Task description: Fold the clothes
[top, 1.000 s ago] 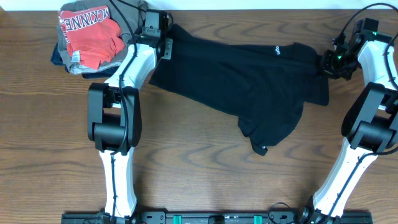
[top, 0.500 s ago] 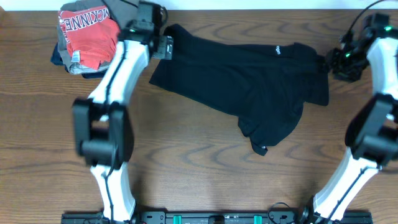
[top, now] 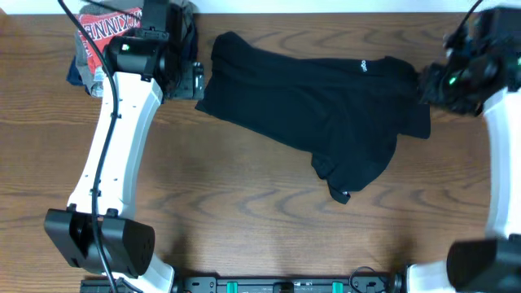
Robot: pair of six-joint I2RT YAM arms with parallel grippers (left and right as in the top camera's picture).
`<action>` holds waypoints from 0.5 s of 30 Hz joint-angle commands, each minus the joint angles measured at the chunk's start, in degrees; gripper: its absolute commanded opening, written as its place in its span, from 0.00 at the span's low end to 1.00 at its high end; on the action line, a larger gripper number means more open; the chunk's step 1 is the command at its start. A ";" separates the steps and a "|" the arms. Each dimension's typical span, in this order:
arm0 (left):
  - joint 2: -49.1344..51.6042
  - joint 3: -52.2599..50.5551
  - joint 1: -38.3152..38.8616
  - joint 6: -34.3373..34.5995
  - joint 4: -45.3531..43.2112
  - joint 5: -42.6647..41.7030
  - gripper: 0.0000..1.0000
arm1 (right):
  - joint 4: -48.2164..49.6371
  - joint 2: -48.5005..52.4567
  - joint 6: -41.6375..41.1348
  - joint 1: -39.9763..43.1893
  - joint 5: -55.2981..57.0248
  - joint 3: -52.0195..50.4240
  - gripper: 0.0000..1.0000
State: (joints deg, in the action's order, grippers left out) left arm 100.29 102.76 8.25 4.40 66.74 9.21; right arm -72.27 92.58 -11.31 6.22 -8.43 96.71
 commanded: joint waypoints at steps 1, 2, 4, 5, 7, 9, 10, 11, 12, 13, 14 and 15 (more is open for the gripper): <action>0.33 -0.79 -2.40 4.39 2.38 0.22 0.98 | 2.89 -5.60 -6.47 -3.45 1.68 -10.51 0.53; 0.33 -1.25 -3.13 4.74 2.91 -0.33 0.98 | 4.26 -6.82 -7.34 -4.50 1.03 -14.03 0.53; 0.33 -2.51 -4.59 4.61 2.84 -4.17 0.98 | 7.26 -8.44 -8.76 -6.80 -0.39 -20.31 0.53; 0.33 -3.43 -5.16 4.13 2.36 -6.51 0.98 | 8.85 -8.83 -9.09 -8.11 -1.16 -22.97 0.53; 0.33 -6.16 -6.03 2.45 0.55 -10.60 0.98 | 11.80 -9.01 -10.21 -11.30 -1.18 -27.82 0.52; 0.33 -9.92 -6.21 1.16 -2.38 -11.85 0.98 | 15.17 -8.98 -12.17 -14.75 -0.57 -32.15 0.52; 0.33 -11.93 -6.19 0.50 -4.13 -11.85 0.98 | 17.20 -8.98 -13.31 -16.70 -0.57 -34.34 0.52; 0.35 -14.12 -6.10 -0.04 -6.12 -11.85 0.98 | 18.80 -8.98 -14.25 -18.40 -0.57 -36.00 0.51; 0.35 -16.74 -5.90 -1.11 -8.68 -12.11 0.98 | 20.61 -8.98 -15.17 -20.24 -0.37 -37.79 0.51; 0.39 -18.97 -5.77 -2.54 -10.97 -12.90 0.98 | 21.94 -8.98 -16.26 -21.66 0.09 -39.23 0.50; 0.44 -21.14 -5.68 -3.63 -13.25 -13.88 0.98 | 23.15 -8.98 -17.53 -23.21 0.76 -40.68 0.50; 0.55 -23.56 -5.66 -4.96 -15.82 -15.32 0.98 | 24.04 -8.98 -18.29 -24.35 0.98 -41.77 0.50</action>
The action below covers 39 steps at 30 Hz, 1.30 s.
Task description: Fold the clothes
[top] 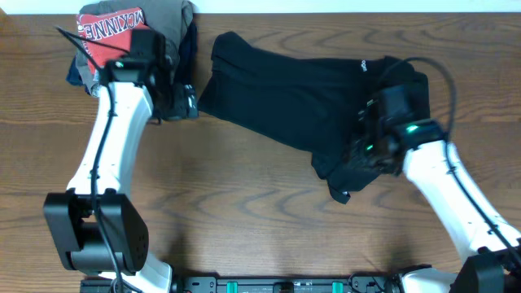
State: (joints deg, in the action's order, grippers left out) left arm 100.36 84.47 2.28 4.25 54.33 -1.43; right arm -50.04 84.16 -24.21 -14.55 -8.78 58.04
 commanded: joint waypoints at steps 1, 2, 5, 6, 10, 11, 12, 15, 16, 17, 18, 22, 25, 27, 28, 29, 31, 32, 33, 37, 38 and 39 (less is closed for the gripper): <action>0.50 -7.21 0.31 -5.79 -5.49 -5.81 0.98 | 2.82 -0.57 -5.88 -4.76 1.29 -4.22 0.50; 0.61 -9.01 0.31 -6.25 -7.56 -6.58 0.98 | 3.21 -0.57 -6.29 -5.73 1.31 -4.94 0.49; 1.05 -13.60 0.31 -7.43 -14.08 -7.17 0.98 | 3.80 -0.57 -6.64 -8.72 1.42 -6.56 0.46; 1.29 -14.71 0.31 -7.50 -16.06 -7.17 0.98 | 3.85 -0.57 -6.88 -9.57 1.60 -6.95 0.46; 3.30 -17.75 0.31 -7.48 -24.81 -7.21 0.98 | 3.74 -0.57 -8.63 -12.87 3.32 -8.39 0.43; 3.89 -17.92 0.31 -7.50 -26.43 -7.63 0.98 | 3.74 -0.57 -9.11 -13.49 3.50 -8.63 0.42; 4.79 -17.92 0.31 -7.82 -28.24 -8.72 0.98 | 3.74 -0.57 -9.62 -13.88 3.69 -8.81 0.42; 7.28 -17.92 0.33 -8.79 -33.14 -10.84 0.98 | 2.71 -0.57 -11.23 -14.53 5.14 -9.11 0.40; 8.24 -17.92 0.37 -8.79 -34.88 -11.04 0.98 | 2.05 -0.57 -11.85 -14.64 5.88 -9.11 0.40; 9.07 -17.92 0.42 -8.79 -36.28 -11.04 0.98 | 1.57 -0.57 -12.15 -14.69 6.49 -9.11 0.40; 9.88 -17.92 0.42 -8.79 -37.64 -11.04 0.98 | 1.07 -0.57 -12.61 -14.73 7.17 -9.11 0.39; 13.92 -17.92 0.42 -8.96 -43.06 -11.02 0.99 | 0.31 -0.57 -13.49 -14.73 8.81 -9.14 0.38; 16.68 -17.92 0.50 -8.96 -45.62 -11.04 1.00 | 0.33 -0.57 -13.51 -14.73 9.44 -9.14 0.37; 18.08 -17.92 0.66 -8.96 -46.62 -11.02 0.98 | 0.31 -0.57 -13.51 -14.73 9.44 -9.14 0.36; 18.51 -17.92 0.76 -8.94 -46.84 -11.02 0.96 | 0.31 -0.57 -13.53 -14.73 9.44 -9.14 0.36; 19.06 -17.92 0.98 -8.96 -47.01 -11.02 0.94 | 0.33 -0.57 -13.53 -14.73 9.44 -9.14 0.35; 19.69 -17.92 1.44 -8.98 -47.15 -11.02 0.85 | 0.33 -0.57 -13.68 -14.73 9.51 -9.14 0.32; 19.93 -17.92 1.70 -9.01 -47.15 -11.02 0.80 | 0.28 -0.57 -14.10 -14.73 9.86 -9.16 0.32; 20.09 -17.92 2.10 -9.03 -47.12 -10.99 0.75 | 0.15 -0.57 -14.51 -14.71 10.16 -9.16 0.31; 20.15 -17.92 3.43 -10.01 -45.35 -9.55 0.44 | 0.04 -0.57 -14.58 -14.73 10.49 -9.16 0.30; 20.15 -17.92 3.63 -10.01 -44.52 -9.27 0.43 | -0.09 -0.57 -14.80 -14.73 10.49 -9.16 0.31; 20.15 -17.92 3.74 -10.01 -43.65 -9.03 0.43 | -0.22 -0.57 -14.99 -14.73 10.49 -9.16 0.30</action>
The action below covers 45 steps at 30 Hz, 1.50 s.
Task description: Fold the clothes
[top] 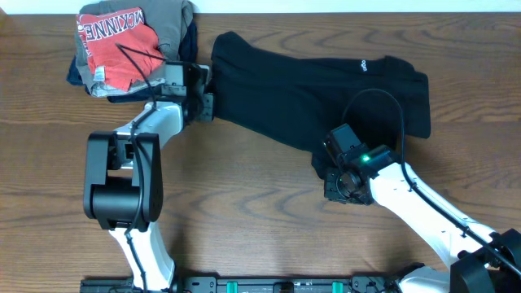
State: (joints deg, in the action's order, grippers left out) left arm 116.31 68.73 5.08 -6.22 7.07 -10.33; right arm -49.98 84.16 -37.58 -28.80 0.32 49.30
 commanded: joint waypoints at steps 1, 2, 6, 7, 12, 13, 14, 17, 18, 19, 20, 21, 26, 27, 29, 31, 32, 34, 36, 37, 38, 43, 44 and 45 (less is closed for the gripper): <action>4.20 -2.19 1.03 0.46 4.87 -0.11 0.42 | -0.37 -0.55 -1.64 -0.48 1.40 -0.42 0.31; 4.20 -2.19 1.01 0.48 5.92 -0.13 0.42 | -0.44 -0.57 -1.81 -0.46 1.40 -0.42 0.30; 4.11 -2.16 0.98 1.25 9.07 0.15 0.27 | -0.59 -0.57 -2.29 -0.28 1.49 -0.42 0.31; 3.89 -2.12 0.98 2.54 10.08 0.92 0.13 | -0.63 -0.57 -2.29 -0.02 1.60 -0.42 0.31; 1.03 -2.05 0.02 10.10 16.63 2.67 0.06 | -1.81 -0.55 -2.29 1.22 1.62 -0.42 0.31; 0.22 -2.05 -0.28 10.95 17.92 2.64 0.06 | -2.01 -0.55 -2.29 1.36 1.62 -0.44 0.31; -0.87 -2.05 -0.57 11.74 19.56 2.64 0.06 | -2.12 -0.52 -2.29 1.42 1.62 -0.52 0.31; -4.76 -2.05 -1.05 13.68 24.50 2.67 0.06 | -1.46 -0.52 -2.27 1.42 1.62 -1.33 0.31; -6.27 -2.05 -1.05 14.08 26.10 2.64 0.06 | -0.72 -0.48 -2.25 1.42 1.60 -1.86 0.31; -7.50 -2.05 -1.05 14.08 27.32 2.64 0.06 | 0.13 -0.48 -2.23 1.49 1.60 -2.38 0.32; -8.85 -2.05 -1.03 14.08 28.63 2.64 0.06 | 1.03 -0.48 -2.21 1.66 1.60 -2.99 0.33; -9.90 -2.05 -1.05 14.36 29.59 2.69 0.06 | 1.53 -0.48 -2.21 1.86 1.42 -3.50 0.32; -13.77 -2.05 -1.05 14.78 32.83 4.26 0.06 | 2.86 -0.48 -2.01 2.16 1.16 -6.56 0.34; -14.23 -2.05 -1.05 14.75 33.11 4.39 0.06 | 3.32 -0.46 -2.01 2.16 1.22 -7.26 0.37; -14.64 -2.05 -1.05 14.75 33.40 4.42 0.06 | 4.96 -0.44 -2.01 2.16 1.18 -8.59 0.45; -14.80 -2.05 -1.05 14.73 33.59 4.42 0.06 | 6.82 -0.24 -2.03 2.16 0.90 -10.12 0.50; -14.80 -2.05 -1.05 14.73 33.66 4.39 0.06 | 7.67 -0.13 -2.03 2.16 0.61 -11.02 0.52; -14.80 -2.05 -1.05 14.71 34.07 4.42 0.06 | 9.07 -0.09 -2.01 2.19 -0.63 -12.81 0.55; -14.80 -2.05 -1.05 14.71 34.45 4.42 0.06 | 10.08 0.20 -1.99 2.16 -1.99 -13.97 0.56; -14.80 -2.05 -1.05 14.71 34.51 4.42 0.06 | 10.47 0.39 -2.01 2.16 -2.58 -14.36 0.56; -14.80 -2.05 -1.05 14.71 34.62 4.42 0.06 | 10.80 0.63 -2.01 2.16 -2.99 -14.64 0.55; -15.08 -2.05 -1.05 14.69 35.17 5.05 0.06 | 10.95 0.85 -2.03 2.97 -2.62 -14.16 0.18; -15.21 -2.05 -1.05 14.69 35.32 5.05 0.06 | 10.67 0.85 -2.01 3.61 -2.69 -13.68 0.06; -15.45 -2.05 -1.05 14.67 35.52 5.05 0.06 | 10.05 0.85 -2.01 4.46 -2.73 -12.90 0.01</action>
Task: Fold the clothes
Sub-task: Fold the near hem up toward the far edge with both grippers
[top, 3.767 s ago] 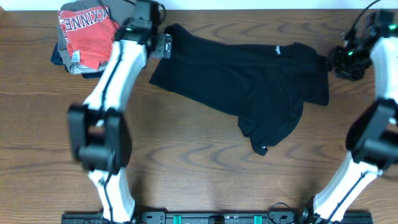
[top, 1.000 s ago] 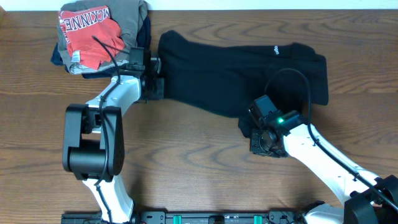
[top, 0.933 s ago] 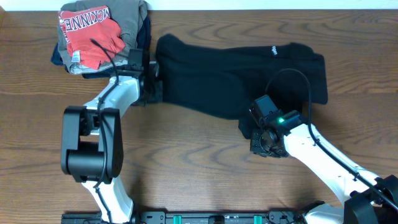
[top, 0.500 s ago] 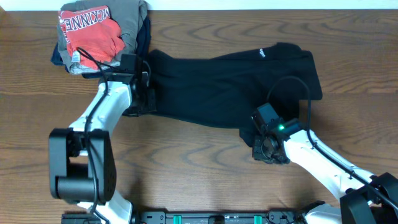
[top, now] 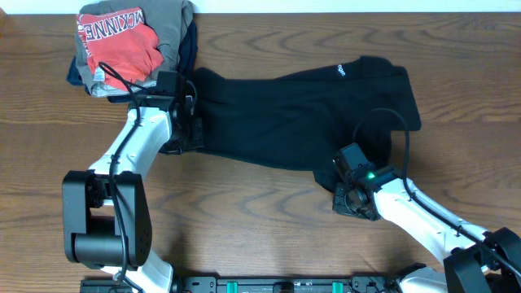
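Observation:
A black T-shirt (top: pixel 293 114) lies spread across the middle of the table, with a small white mark near its far edge. My left gripper (top: pixel 189 134) sits at the shirt's left edge and looks shut on the cloth there. My right gripper (top: pixel 348 199) is at the lower right corner of the shirt, where a sleeve hangs toward the front, and seems shut on that corner. Fingers of both are hidden by the gripper bodies and the dark cloth.
A pile of clothes (top: pixel 122 37), red with white lettering on top over grey and dark blue pieces, lies at the far left corner, close behind the left arm. The wooden table (top: pixel 244 236) shows bare in front of the shirt.
The shirt has shifted left and toward the front and lies flatter. The left gripper has moved down along the left edge. The right gripper is slightly further front and right with the sleeve corner.
Both arms stood at the table's far corners with the shirt lying crumpled. The right arm then came to the shirt's lower right part, and the left to its left edge. By now both are on the cloth and the shirt has been pulled flatter and closer.

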Robot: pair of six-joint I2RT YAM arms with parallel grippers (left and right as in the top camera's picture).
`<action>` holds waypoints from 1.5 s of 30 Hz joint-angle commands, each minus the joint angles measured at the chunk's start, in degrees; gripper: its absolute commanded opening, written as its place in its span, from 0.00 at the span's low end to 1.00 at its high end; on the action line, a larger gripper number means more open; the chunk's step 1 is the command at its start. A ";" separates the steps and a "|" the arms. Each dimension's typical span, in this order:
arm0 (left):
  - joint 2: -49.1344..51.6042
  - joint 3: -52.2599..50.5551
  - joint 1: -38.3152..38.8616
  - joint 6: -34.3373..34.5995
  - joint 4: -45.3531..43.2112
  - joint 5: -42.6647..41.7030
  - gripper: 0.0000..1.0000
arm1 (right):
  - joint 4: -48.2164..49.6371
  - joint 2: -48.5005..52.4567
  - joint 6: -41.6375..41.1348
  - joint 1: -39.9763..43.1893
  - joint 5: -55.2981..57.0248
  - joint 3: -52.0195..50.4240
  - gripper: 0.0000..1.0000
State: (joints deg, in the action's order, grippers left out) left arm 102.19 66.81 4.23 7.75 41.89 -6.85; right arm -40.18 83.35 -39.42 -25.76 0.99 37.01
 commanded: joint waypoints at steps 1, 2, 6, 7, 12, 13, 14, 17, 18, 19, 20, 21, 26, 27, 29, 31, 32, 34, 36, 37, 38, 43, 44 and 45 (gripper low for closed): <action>-1.68 -0.13 -0.20 0.70 0.96 1.57 0.06 | -0.70 1.60 -0.17 2.32 -3.41 0.26 0.01; -2.08 -0.13 -0.20 0.68 1.22 1.62 0.06 | -2.36 1.33 -0.09 3.52 -3.39 1.55 0.01; -4.72 -0.13 -0.20 0.70 2.95 4.31 0.06 | -10.73 -0.92 5.27 8.81 -3.39 7.61 0.01; -5.62 -0.13 -0.20 0.70 3.48 5.11 0.06 | -13.00 -1.68 7.02 10.29 -3.39 9.33 0.01; -10.45 -0.13 -0.20 0.70 6.10 8.11 0.06 | -25.40 -3.48 15.21 16.48 -3.56 17.55 0.01; -11.39 -0.13 -0.20 0.70 6.58 8.28 0.06 | -28.13 -3.48 16.87 17.70 -3.56 19.21 0.01; -12.07 -0.13 -0.20 0.70 6.97 8.57 0.06 | -30.38 -3.48 18.08 18.75 -3.56 20.63 0.01; -13.29 -0.13 -0.20 0.68 7.78 9.57 0.06 | -36.28 -3.50 21.99 22.45 -3.54 24.98 0.01; -13.38 -0.13 -0.20 0.68 7.82 9.55 0.06 | -37.68 -3.50 23.15 23.43 -3.56 26.23 0.01; -13.35 -0.13 -0.20 0.68 7.85 9.55 0.06 | -38.82 -3.50 24.46 24.44 -3.54 27.45 0.01; -13.35 -0.15 -0.20 0.70 7.82 9.55 0.06 | -39.65 -3.50 26.08 25.55 -3.45 28.89 0.01; -13.35 -0.15 -0.20 0.70 7.80 9.51 0.06 | -40.00 -3.50 27.10 26.53 -3.37 30.34 0.01; -13.22 -0.15 -0.20 0.70 7.69 9.51 0.06 | -36.17 -3.50 29.73 28.55 -4.33 36.22 0.01; -13.07 -0.15 -0.20 0.70 7.58 9.51 0.06 | -34.38 -3.50 29.92 28.50 -4.98 36.92 0.01; -12.74 -0.17 -0.20 0.72 7.56 9.51 0.06 | -30.77 -3.48 30.91 28.37 -6.43 37.22 0.01; -12.24 -0.17 -0.20 0.72 7.48 9.49 0.06 | -27.65 -3.10 31.45 28.26 -7.08 37.22 0.01; -11.98 -0.22 -0.20 0.72 7.30 9.49 0.06 | -26.25 -2.67 31.63 28.20 -7.08 37.22 0.01; -11.37 -0.28 -0.20 0.72 6.88 9.49 0.06 | -23.82 -1.27 31.91 27.96 -7.04 37.22 0.01; -10.60 -0.28 -0.20 0.72 6.21 9.49 0.06 | -21.27 0.57 32.26 27.93 -7.02 37.22 0.02; -10.08 -0.31 -0.20 0.72 5.60 9.49 0.06 | -19.71 1.62 32.35 27.96 -6.95 37.22 0.01; -9.66 -0.31 -0.20 0.72 5.09 9.49 0.06 | -18.29 2.49 32.46 27.96 -6.95 37.22 0.01; -6.40 -0.33 -0.20 0.72 1.90 9.49 0.06 | -10.23 7.21 32.44 27.96 -7.10 37.22 0.01; -5.57 -0.33 -0.20 0.72 1.18 9.49 0.06 | -9.01 8.04 32.44 27.96 -7.41 37.22 0.01; -4.74 -0.33 -0.20 0.72 0.39 9.49 0.06 | -7.65 8.98 32.44 27.93 -7.67 37.22 0.01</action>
State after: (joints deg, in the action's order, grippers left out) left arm 95.18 66.76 4.23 7.75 43.07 0.47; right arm -49.69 90.56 -7.79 2.04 -6.72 73.28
